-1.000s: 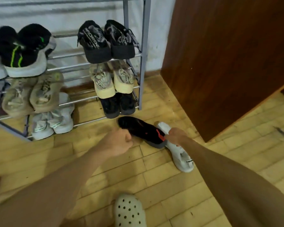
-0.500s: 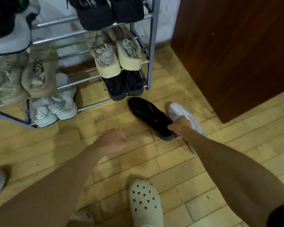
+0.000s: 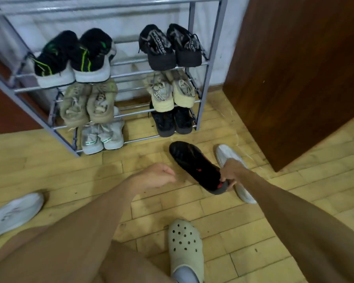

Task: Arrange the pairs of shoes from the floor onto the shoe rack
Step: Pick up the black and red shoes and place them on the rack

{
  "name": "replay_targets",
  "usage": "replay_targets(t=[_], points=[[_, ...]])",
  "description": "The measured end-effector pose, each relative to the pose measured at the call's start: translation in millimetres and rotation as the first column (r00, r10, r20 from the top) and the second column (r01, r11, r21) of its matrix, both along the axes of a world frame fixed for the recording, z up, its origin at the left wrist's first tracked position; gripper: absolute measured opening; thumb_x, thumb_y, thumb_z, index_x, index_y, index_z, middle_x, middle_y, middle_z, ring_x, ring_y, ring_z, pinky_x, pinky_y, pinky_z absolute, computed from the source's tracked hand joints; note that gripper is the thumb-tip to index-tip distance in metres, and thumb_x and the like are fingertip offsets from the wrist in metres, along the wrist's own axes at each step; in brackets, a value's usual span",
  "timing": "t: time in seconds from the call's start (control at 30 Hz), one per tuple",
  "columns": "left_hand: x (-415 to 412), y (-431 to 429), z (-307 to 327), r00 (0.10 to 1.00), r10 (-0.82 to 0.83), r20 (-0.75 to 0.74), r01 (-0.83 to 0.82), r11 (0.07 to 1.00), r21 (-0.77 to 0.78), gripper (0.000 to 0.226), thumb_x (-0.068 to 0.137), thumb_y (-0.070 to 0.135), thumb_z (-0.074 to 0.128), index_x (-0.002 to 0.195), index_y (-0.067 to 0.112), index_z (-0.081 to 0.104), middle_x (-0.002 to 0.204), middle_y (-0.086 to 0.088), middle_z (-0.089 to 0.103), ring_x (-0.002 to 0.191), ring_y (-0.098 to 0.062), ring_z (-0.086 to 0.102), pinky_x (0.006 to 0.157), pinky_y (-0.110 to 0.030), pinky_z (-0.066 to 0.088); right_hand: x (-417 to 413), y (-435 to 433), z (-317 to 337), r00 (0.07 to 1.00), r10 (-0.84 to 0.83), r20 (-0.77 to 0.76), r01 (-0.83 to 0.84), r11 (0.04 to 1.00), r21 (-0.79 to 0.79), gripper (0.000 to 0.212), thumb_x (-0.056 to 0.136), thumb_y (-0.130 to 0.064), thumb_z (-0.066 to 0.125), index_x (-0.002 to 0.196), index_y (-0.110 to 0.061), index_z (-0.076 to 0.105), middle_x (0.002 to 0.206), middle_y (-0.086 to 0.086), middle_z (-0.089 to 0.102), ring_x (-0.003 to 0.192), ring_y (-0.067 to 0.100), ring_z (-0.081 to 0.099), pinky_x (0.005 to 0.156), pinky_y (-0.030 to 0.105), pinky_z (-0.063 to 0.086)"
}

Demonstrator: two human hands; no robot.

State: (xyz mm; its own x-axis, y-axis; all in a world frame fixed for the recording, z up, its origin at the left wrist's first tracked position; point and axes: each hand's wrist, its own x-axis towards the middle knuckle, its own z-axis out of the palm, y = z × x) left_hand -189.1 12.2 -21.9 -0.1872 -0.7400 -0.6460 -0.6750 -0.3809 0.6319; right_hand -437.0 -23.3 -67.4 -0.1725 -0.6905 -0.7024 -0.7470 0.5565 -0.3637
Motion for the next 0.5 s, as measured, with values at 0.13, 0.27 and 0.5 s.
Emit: replay_targets(t=[0.13,0.27,0.5], points=[[3,4,35,0.977,0.165,-0.136,-0.159,0.986,0.057,0.016,0.084,0.02,0.063,0.099,0.015,0.063,0.087,-0.002,0.057,0.066,-0.012,0.057,0.06,-0.023,0.042,-4,7,67,0.99,0.092,0.109,-0.085,0.994,-0.074,0.018,0.08,0.008,0.064,0.098,0.005,0.065,0.08,0.013,0.064,0.066,0.019,0.071,0.058,0.028,0.058],[6,5,104,0.812,0.429,-0.395,-0.417,0.901,0.12,0.033,0.091,0.027,0.059,0.121,0.014,0.052,0.11,-0.008,0.058,0.106,-0.027,0.061,0.084,-0.039,0.052,41,12,138,0.928,0.224,0.298,-0.155,0.959,-0.238,0.031,0.083,0.01,0.057,0.113,0.008,0.062,0.091,0.014,0.065,0.09,0.029,0.066,0.073,0.033,0.058],[88,19,202,0.388,0.731,-0.561,-0.896,0.442,-0.044,0.033,0.072,0.02,0.071,0.098,0.008,0.055,0.103,-0.007,0.058,0.086,-0.025,0.055,0.073,-0.039,0.049,160,20,243,0.783,0.398,0.477,-0.179,0.88,-0.441,0.026,0.086,0.013,0.057,0.11,0.004,0.061,0.096,0.014,0.067,0.087,0.026,0.065,0.084,0.041,0.056]])
